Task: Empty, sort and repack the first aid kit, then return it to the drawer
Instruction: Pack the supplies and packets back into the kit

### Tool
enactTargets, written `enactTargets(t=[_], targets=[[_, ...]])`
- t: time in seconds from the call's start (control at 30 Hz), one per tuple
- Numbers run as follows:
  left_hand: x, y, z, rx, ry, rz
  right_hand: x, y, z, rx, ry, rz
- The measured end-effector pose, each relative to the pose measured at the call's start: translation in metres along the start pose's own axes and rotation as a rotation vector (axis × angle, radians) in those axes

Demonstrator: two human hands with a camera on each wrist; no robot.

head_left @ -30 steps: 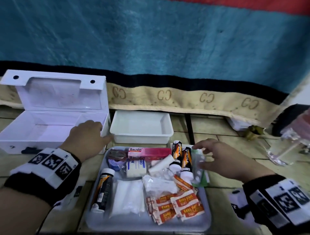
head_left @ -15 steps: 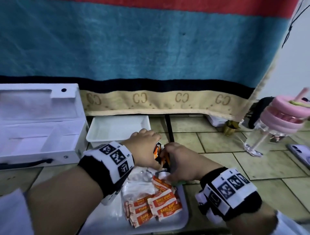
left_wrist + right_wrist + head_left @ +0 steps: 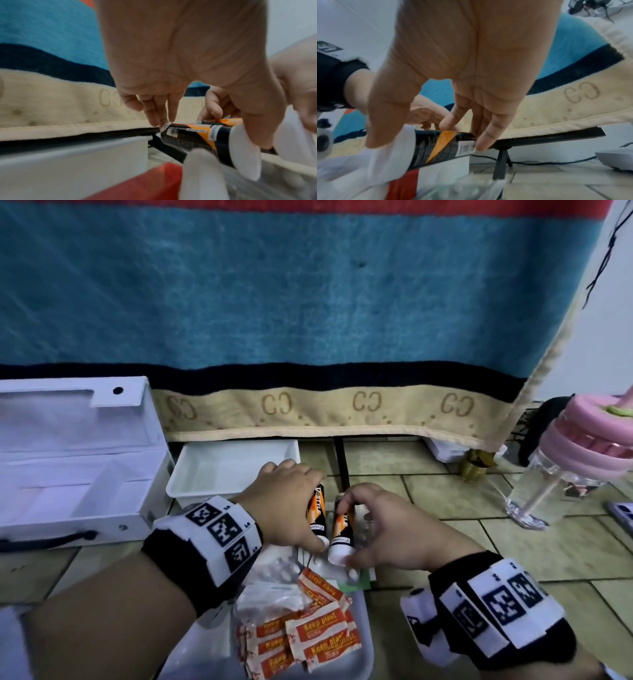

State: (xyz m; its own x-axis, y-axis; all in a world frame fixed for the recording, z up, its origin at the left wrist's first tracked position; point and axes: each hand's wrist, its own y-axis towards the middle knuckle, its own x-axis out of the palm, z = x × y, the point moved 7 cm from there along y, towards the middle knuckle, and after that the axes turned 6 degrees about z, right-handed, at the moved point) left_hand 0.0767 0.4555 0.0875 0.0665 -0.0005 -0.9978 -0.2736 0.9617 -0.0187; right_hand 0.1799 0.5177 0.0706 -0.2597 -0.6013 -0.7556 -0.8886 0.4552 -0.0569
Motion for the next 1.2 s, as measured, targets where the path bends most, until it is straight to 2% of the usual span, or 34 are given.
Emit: enactTargets(t=[0.17, 0.37, 0.57, 0.7, 0.8, 0.9, 1.13, 1.2], targets=[[-0.038, -0.026, -0.018, -0.074, -0.104, 0.172, -0.028, 0.004, -0.015, -0.062, -0.017, 0.086], [-0.079, -0.067, -0.078, -0.214, -0.150, 0.327, -0.022, 0.028, -0.084, -0.263, -0.011, 0.162], [-0.093, -0.124, -0.181, -0.342, -0.129, 0.412, 0.031, 0.072, -0.172, -0.357, 0.044, 0.195], [-0.078, -0.163, -0.268, -0.416, -0.167, 0.408, 0.089, 0.109, -0.232, -0.341, 0.134, 0.287], [-0.064, -0.183, -0.333, -0.509, -0.168, 0.380, 0.138, 0.138, -0.265, -0.248, 0.231, 0.340], [-0.043, -0.193, -0.376, -0.545, -0.059, 0.265, 0.188, 0.162, -0.284, -0.040, 0.408, 0.260], [-0.009, -0.189, -0.388, -0.454, -0.012, 0.147, 0.266, 0.194, -0.278, 0.360, 1.136, 0.125], [-0.003, -0.189, -0.392, -0.467, -0.003, 0.113, 0.268, 0.197, -0.274, 0.419, 1.171, 0.102]])
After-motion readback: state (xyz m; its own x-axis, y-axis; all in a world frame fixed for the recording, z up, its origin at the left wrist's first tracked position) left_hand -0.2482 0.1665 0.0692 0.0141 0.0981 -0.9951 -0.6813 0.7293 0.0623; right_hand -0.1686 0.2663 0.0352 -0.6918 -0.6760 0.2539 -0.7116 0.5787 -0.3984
